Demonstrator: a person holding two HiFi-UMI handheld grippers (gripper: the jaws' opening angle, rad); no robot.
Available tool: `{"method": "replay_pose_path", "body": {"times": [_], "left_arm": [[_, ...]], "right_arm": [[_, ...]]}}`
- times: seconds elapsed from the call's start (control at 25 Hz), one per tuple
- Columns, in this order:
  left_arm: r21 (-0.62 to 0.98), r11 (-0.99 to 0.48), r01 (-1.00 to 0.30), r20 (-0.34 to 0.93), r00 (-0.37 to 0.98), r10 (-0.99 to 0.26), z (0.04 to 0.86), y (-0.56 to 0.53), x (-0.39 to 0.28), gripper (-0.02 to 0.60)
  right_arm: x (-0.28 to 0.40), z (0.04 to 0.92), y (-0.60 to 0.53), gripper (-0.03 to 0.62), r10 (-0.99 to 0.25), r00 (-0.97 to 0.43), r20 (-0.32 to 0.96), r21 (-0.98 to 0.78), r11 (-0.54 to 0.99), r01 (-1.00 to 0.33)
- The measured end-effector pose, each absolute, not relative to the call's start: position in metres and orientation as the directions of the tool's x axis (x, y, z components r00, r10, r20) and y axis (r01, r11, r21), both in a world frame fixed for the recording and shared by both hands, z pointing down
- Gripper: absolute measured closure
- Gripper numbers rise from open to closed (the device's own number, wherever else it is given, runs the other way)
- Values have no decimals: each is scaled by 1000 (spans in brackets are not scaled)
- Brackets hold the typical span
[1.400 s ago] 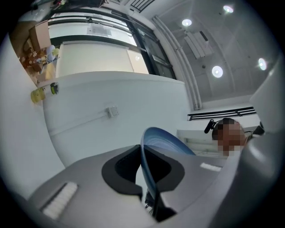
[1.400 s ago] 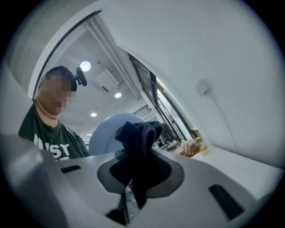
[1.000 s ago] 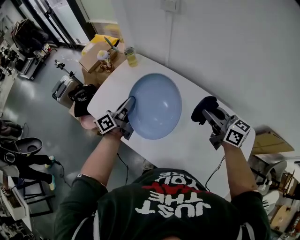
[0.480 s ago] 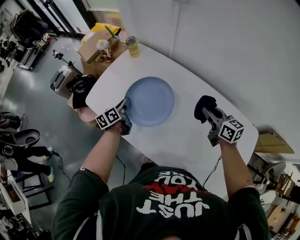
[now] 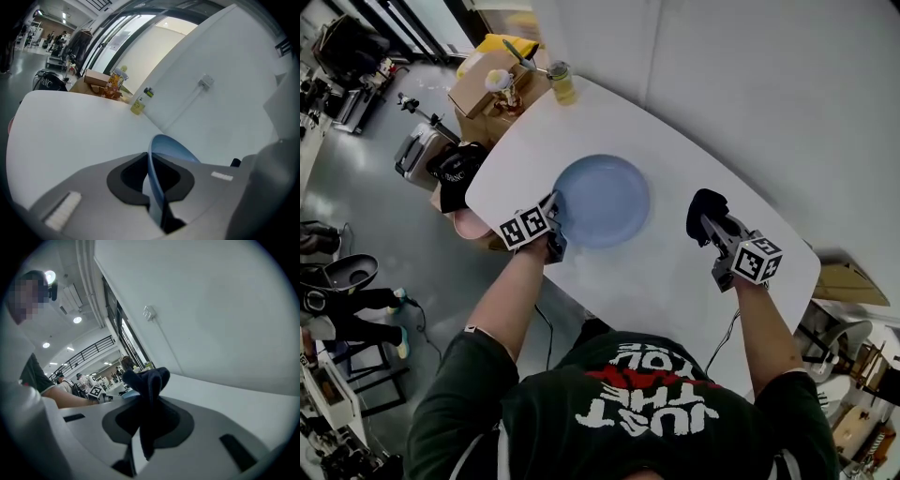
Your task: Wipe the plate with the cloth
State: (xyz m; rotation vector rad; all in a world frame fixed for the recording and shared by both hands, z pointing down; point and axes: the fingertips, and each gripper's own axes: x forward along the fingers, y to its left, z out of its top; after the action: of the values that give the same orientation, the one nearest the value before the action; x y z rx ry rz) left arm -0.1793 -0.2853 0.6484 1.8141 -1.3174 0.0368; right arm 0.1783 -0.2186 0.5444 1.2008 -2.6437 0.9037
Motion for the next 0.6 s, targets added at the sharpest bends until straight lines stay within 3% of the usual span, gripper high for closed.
{"method": "replay_pose_path", "body": {"times": [0.4, 0.6], "left_arm": [[545, -44, -838, 557, 401, -728, 675, -293, -178, 563], [339, -99, -935, 708, 323, -629, 707, -289, -177, 553]], "right_arm": [[172, 558, -220, 546, -634, -696, 337, -492, 512, -704], [169, 561, -219, 546, -625, -702, 342, -496, 515, -699]]}}
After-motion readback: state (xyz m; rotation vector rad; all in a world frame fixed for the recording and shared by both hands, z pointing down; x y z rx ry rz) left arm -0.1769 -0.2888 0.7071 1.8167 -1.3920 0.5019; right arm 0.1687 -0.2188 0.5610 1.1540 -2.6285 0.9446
